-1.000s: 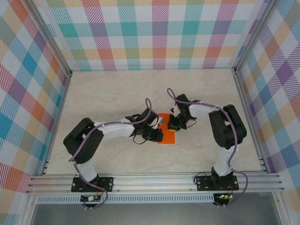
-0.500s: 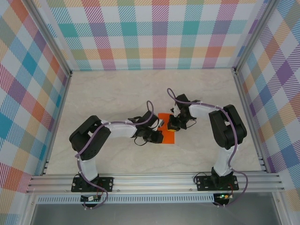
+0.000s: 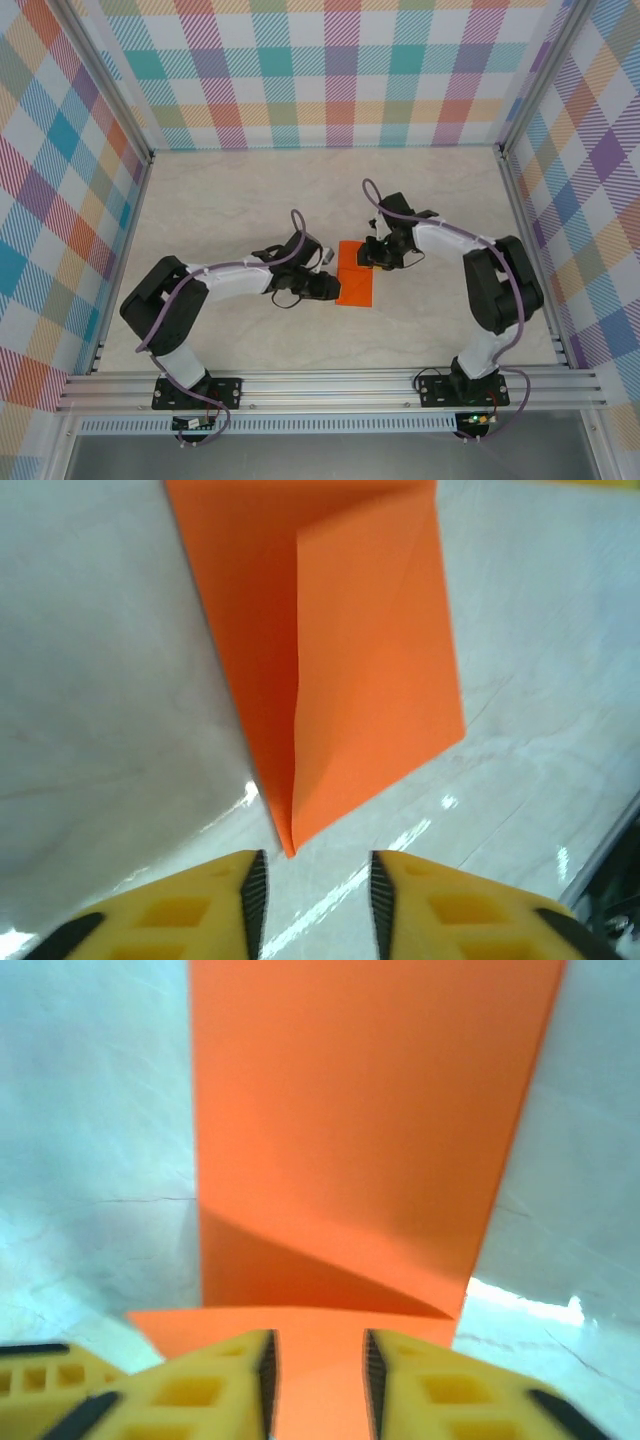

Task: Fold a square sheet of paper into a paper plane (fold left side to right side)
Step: Fold the triangle a second time at the center of the table, then turn over the paper at the center of the table.

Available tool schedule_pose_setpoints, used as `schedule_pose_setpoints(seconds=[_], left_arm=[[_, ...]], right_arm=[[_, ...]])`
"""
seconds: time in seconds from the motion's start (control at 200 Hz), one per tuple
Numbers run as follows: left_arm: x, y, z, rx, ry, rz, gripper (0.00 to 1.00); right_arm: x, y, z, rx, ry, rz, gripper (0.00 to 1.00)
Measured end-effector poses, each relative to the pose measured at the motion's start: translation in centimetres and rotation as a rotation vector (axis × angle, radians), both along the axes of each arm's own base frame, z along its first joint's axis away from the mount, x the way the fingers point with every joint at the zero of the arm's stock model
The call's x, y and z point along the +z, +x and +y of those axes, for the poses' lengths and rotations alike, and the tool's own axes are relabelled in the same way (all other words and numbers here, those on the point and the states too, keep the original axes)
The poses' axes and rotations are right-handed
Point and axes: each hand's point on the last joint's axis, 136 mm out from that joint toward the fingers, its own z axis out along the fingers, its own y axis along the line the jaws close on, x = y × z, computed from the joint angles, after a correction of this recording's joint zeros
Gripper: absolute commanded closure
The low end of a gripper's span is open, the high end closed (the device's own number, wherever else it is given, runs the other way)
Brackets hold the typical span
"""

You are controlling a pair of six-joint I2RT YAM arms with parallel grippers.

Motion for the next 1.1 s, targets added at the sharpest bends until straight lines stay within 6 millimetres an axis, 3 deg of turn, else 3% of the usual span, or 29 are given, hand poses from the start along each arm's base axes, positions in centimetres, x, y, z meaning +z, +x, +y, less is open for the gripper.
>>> schedule_pose_setpoints(seconds=[0.17, 0.325, 0.405, 0.5, 0.665, 1.1], left_arm=[[0.5, 2.4, 0.4, 0.073, -0.055, 0.003, 0.49], [-0.6, 3.4, -0.7, 0.078, -0.088, 0.034, 0.51], [-0.9, 3.8, -1.4, 0.073, -0.109, 0.049, 0.56], [-0.9, 4.2, -2.0, 0.076, -0.13, 0.055, 0.71], [-0.5, 4.7, -2.4, 0.08, -0.147, 0.043, 0.91], [-1.5, 4.6, -1.2, 0.113, -0.097, 0.027, 0.94]], right_arm=[[4.2, 0.2, -1.6, -0.014, -0.028, -0.165, 0.28], [3.7, -1.7, -2.8, -0.016, -0.048, -0.165, 0.18], [2.5, -3.1, -3.2, -0.015, -0.051, -0.127, 0.17], [1.5, -4.4, -3.2, -0.008, -0.034, -0.086, 0.2], [1.1, -4.9, -2.3, -0.01, 0.023, -0.049, 0.24], [-0.3, -3.8, 1.0, -0.048, 0.199, 0.037, 0.27]])
